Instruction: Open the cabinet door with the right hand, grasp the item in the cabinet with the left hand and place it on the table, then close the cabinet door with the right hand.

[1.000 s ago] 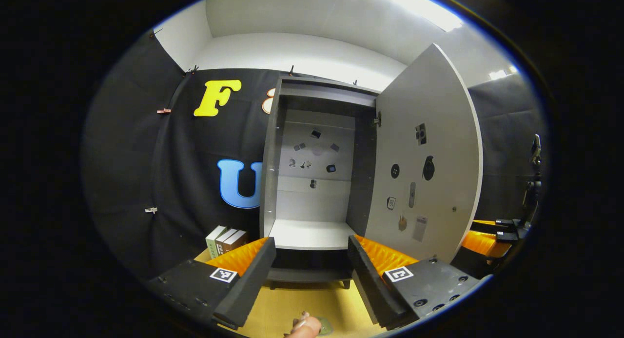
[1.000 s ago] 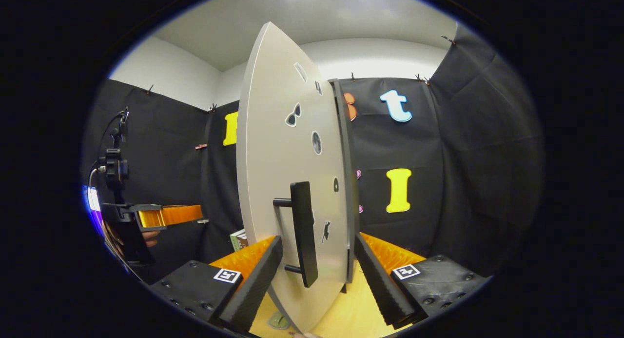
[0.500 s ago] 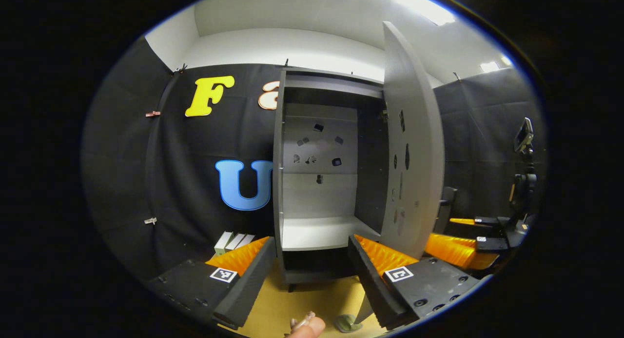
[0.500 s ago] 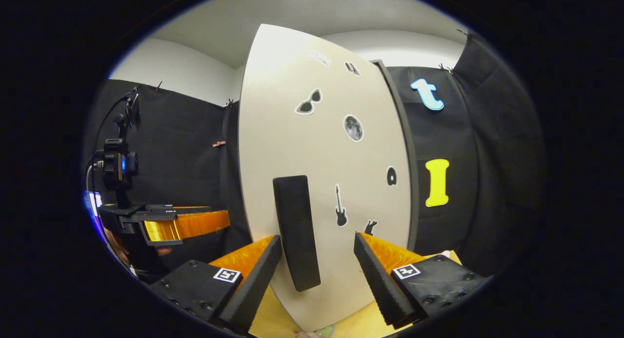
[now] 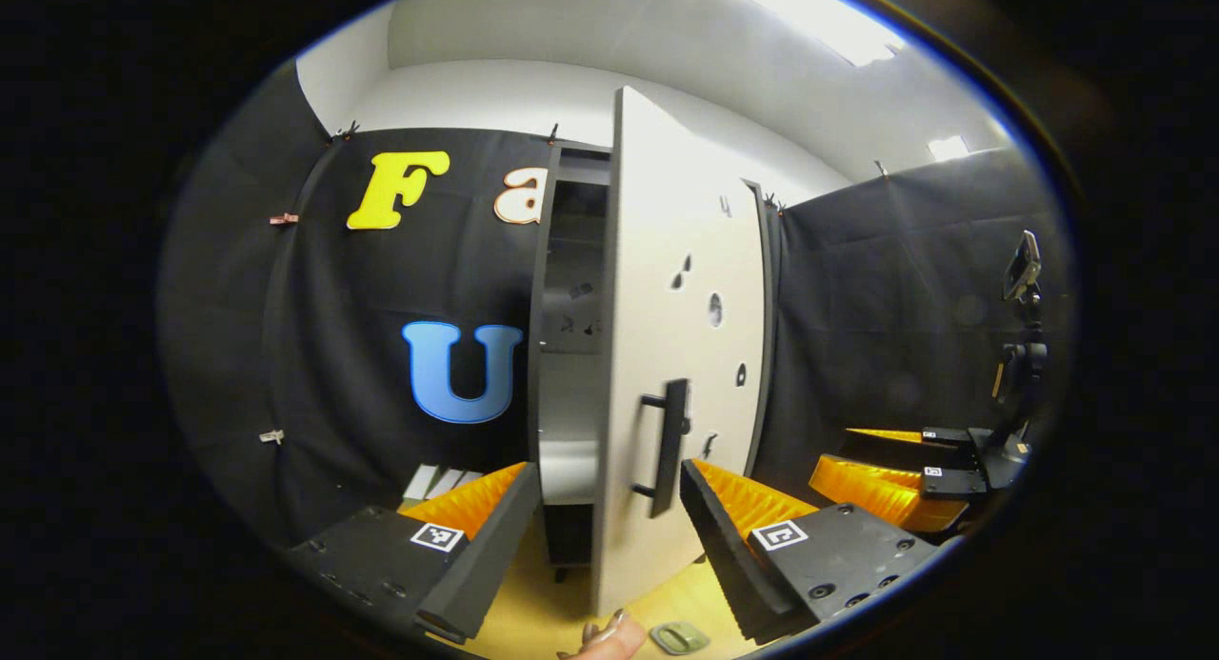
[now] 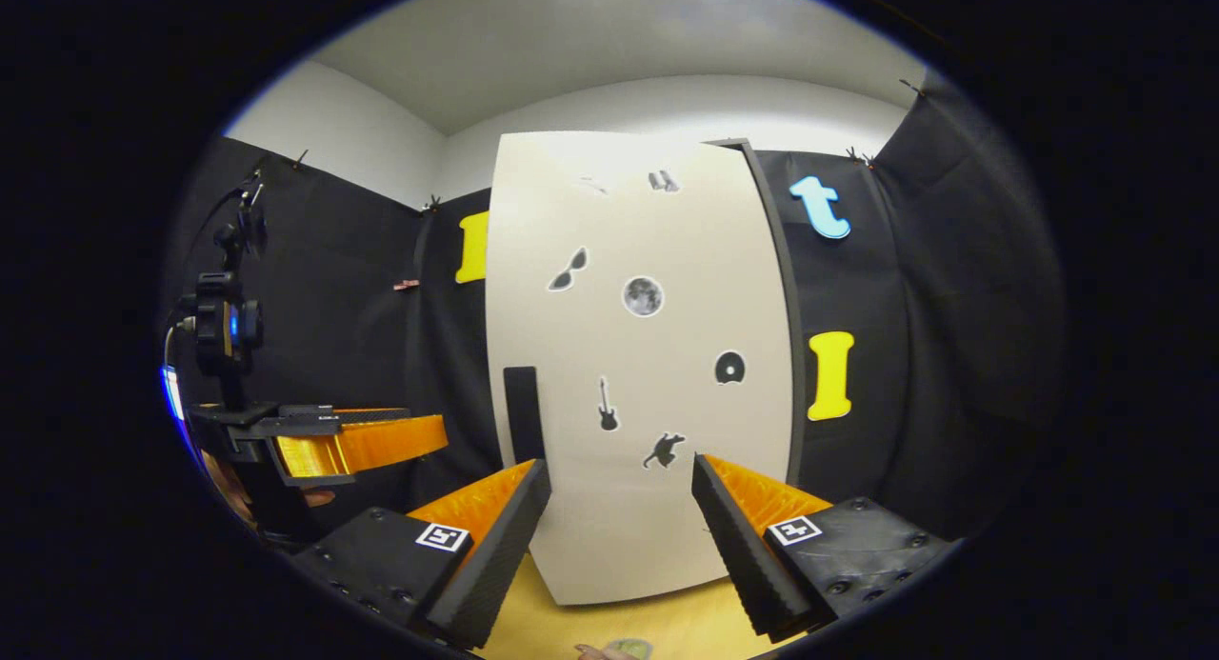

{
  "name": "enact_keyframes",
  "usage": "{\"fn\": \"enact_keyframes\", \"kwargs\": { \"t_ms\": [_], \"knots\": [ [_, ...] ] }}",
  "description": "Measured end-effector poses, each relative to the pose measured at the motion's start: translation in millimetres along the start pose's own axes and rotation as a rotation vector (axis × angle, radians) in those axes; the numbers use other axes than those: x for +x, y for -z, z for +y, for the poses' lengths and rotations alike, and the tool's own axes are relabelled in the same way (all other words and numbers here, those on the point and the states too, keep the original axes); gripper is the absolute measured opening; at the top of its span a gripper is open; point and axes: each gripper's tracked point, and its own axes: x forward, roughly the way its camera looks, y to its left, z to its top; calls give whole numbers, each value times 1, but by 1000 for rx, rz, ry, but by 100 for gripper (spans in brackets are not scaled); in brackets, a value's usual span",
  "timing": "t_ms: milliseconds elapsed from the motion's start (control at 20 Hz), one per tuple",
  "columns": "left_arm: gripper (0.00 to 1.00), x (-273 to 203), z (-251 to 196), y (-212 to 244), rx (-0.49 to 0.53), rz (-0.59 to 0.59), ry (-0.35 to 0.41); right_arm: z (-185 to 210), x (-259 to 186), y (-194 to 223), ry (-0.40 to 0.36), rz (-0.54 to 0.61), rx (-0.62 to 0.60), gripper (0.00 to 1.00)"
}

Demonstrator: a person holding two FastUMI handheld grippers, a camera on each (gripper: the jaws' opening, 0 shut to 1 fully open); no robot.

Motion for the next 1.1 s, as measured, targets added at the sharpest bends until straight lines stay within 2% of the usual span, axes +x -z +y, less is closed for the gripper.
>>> {"fn": "enact_keyframes", "kwargs": {
  "t_ms": [200, 300, 600, 750, 950, 1100],
  "knots": [
    [94, 7, -10, 1, 0, 10, 13, -20, 4, -4, 36, 0, -5, 97],
    [94, 12, -18, 1, -8, 6, 23, -30, 3, -10, 52, -10, -22, 100],
    [94, 17, -31, -2, 16, -10, 36, -45, 1, -22, 98, -41, -70, 98],
    [94, 21, -31, -5, 45, -15, 27, -42, 2, -29, 90, -60, -77, 98],
    [94, 26, -37, -3, 29, -11, 47, -39, 3, -33, 76, -67, -68, 98],
    [94, 27, -32, -1, 30, 4, 31, -36, 2, -32, 59, -63, -56, 98]
  ]
}}
